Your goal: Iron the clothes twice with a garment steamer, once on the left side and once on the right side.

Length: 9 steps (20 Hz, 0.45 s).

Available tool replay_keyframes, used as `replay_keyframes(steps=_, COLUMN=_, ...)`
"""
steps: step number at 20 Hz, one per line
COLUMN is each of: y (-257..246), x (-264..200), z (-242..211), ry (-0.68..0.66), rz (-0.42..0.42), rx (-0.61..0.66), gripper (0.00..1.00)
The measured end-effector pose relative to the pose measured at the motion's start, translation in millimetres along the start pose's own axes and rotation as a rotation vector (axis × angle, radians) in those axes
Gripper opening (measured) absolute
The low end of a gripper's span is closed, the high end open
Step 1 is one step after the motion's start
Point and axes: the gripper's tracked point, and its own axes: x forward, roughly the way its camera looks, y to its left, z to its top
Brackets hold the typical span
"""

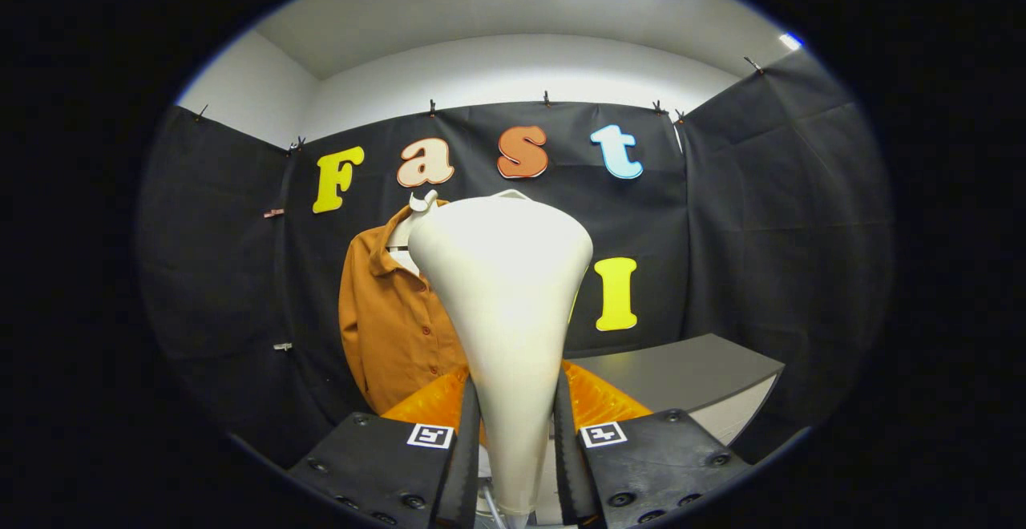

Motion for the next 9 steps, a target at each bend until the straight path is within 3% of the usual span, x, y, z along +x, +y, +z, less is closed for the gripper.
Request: replay_keyframes(steps=9, y=19, x=-5, z=-7, ry=0.027, rz=-0.008, rx=-0.018, gripper=0.43)
